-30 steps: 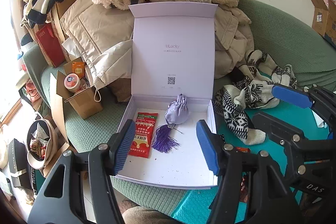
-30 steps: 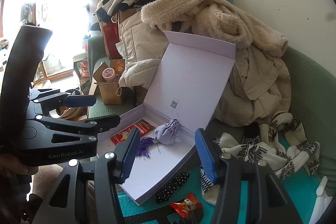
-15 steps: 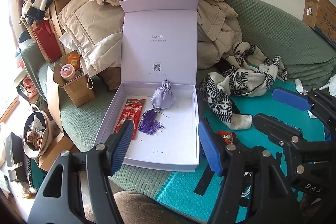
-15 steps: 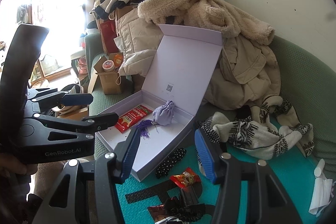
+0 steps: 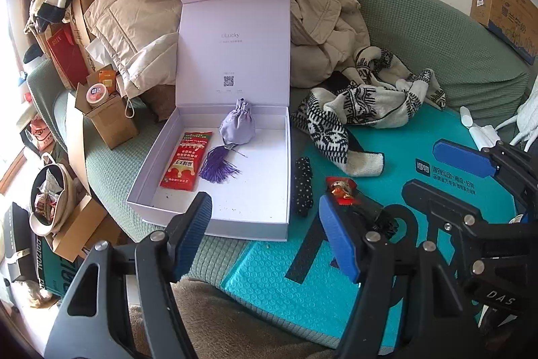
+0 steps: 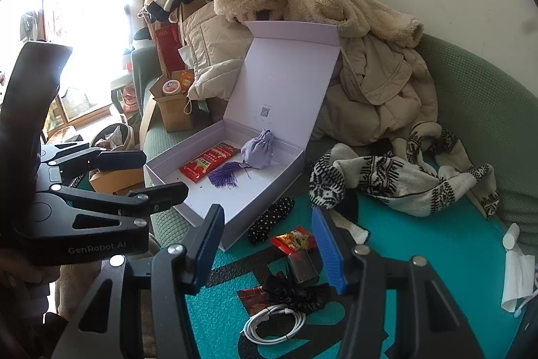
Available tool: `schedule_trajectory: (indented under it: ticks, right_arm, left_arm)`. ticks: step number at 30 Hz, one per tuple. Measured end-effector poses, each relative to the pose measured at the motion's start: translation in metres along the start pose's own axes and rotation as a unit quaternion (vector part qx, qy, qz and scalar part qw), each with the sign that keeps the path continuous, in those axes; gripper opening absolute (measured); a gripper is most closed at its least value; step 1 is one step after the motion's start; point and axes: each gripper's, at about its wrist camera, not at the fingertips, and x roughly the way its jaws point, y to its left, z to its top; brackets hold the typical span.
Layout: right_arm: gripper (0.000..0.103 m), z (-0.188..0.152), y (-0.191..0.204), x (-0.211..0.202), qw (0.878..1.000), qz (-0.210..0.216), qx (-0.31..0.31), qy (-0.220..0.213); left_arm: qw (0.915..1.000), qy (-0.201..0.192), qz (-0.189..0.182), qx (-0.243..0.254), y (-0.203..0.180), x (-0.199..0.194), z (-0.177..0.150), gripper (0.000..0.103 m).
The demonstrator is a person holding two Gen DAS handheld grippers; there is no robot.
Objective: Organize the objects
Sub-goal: 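Withdraw both grippers from the box back over the teal mat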
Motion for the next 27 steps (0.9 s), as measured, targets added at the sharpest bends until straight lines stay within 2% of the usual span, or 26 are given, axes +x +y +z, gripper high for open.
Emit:
schedule_trajectory:
  ticks: [12,27]
  right_arm:
    - [0.055,-0.039,-0.009,-0.005,1.000,-0.002,0.019,0.025]
    - [0.055,-0.087,-0.026,0.014,0.997,0.003,0.050,0.064]
  left_arm:
    - [0.9995,0.019,-0.027,0.006,-0.024,0.009,-0.038,0.065]
    - [0.9964,0.063,-0.056,0.003,-0.038,0.047,-0.080,0.065]
